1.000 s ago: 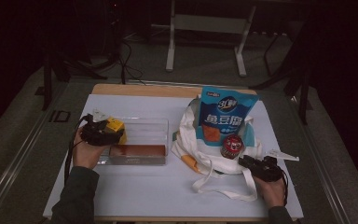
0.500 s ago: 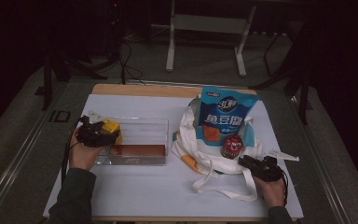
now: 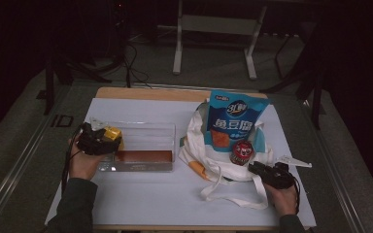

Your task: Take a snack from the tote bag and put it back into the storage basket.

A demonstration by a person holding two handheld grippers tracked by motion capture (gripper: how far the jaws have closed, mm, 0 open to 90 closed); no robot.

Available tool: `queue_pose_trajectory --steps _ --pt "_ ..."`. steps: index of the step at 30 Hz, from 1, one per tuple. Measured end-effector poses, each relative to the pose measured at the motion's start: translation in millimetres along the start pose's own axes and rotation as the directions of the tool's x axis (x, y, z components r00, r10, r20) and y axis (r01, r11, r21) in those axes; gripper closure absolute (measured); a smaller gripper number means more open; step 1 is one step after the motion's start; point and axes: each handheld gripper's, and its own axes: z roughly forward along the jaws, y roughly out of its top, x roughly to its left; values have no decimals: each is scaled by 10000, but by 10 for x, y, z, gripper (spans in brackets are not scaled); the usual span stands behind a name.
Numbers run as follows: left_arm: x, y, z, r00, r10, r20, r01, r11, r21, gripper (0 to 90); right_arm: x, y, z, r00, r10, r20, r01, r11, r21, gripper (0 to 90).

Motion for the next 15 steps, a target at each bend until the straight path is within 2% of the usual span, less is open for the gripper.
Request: queue_pose_trajectory --steps 2,4,6,15 --pt "3 -11 -4 9996 -113 249 111 9999 71 266 2 0 0 10000 6 -1 -6 10000 12 621" --pt "-9 -18 -6 9999 -131 101 130 9999 89 261 0 0 1 10000 -8 1 8 10000 2 621" --pt "7 -23 -30 9993 -297 207 297 9996 -20 258 3 0 0 10000 2 0 -2 10000 11 621" --pt "3 -74 -98 9985 -499 210 504 9985 -228 250 1 1 0 10000 -10 -1 10 10000 9 621"
